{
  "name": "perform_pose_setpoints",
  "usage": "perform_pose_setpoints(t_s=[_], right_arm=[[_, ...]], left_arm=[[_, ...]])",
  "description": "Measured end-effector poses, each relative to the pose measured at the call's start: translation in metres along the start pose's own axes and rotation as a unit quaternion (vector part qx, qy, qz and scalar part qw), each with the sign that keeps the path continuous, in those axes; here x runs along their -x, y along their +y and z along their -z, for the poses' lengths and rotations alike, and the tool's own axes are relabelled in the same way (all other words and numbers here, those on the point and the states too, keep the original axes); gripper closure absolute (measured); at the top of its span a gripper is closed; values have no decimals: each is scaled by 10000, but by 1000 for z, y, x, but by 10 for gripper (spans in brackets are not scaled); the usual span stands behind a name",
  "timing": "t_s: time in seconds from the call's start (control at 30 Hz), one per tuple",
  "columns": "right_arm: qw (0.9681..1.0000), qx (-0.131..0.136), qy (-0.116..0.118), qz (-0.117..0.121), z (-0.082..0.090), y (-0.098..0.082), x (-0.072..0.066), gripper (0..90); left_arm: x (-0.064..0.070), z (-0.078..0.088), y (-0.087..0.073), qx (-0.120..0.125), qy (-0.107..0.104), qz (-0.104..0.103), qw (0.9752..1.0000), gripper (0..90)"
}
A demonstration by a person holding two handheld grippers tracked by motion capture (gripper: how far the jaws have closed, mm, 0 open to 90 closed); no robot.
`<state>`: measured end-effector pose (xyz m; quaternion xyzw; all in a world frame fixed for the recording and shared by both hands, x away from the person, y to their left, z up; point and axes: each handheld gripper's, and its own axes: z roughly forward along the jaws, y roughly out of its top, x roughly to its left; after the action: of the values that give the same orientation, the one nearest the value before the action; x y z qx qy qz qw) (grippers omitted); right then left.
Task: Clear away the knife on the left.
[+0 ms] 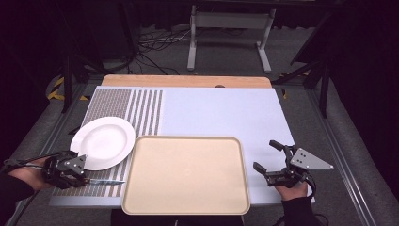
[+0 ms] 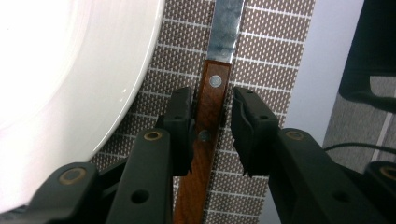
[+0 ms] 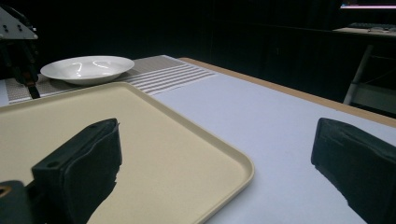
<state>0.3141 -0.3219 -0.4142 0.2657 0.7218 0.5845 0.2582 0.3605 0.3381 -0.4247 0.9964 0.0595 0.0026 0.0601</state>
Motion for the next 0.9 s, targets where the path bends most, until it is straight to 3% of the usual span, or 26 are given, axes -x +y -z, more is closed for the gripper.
perform_pose_setpoints(t_s=[0.23, 0.37, 0.53, 0.7, 0.9], right_arm=[[10000, 5, 11, -2, 0, 0, 0, 26], [10000, 7, 33, -18, 0, 0, 0, 26], [10000, 12, 38, -21, 1, 0, 0, 26], [10000, 23, 42, -49, 1, 0, 1, 27], [10000, 26, 50, -60, 1, 0, 1, 26]], left_arm=[[-3, -1, 3, -104, -52, -371, 9992, 751], [-1, -2, 6, -233, 22, -634, 9977, 767], [0, -1, 8, -309, 67, -726, 9969, 773], [2, 3, 6, -422, 39, -594, 9973, 774], [11, 21, 10, -240, 65, -441, 9987, 775]])
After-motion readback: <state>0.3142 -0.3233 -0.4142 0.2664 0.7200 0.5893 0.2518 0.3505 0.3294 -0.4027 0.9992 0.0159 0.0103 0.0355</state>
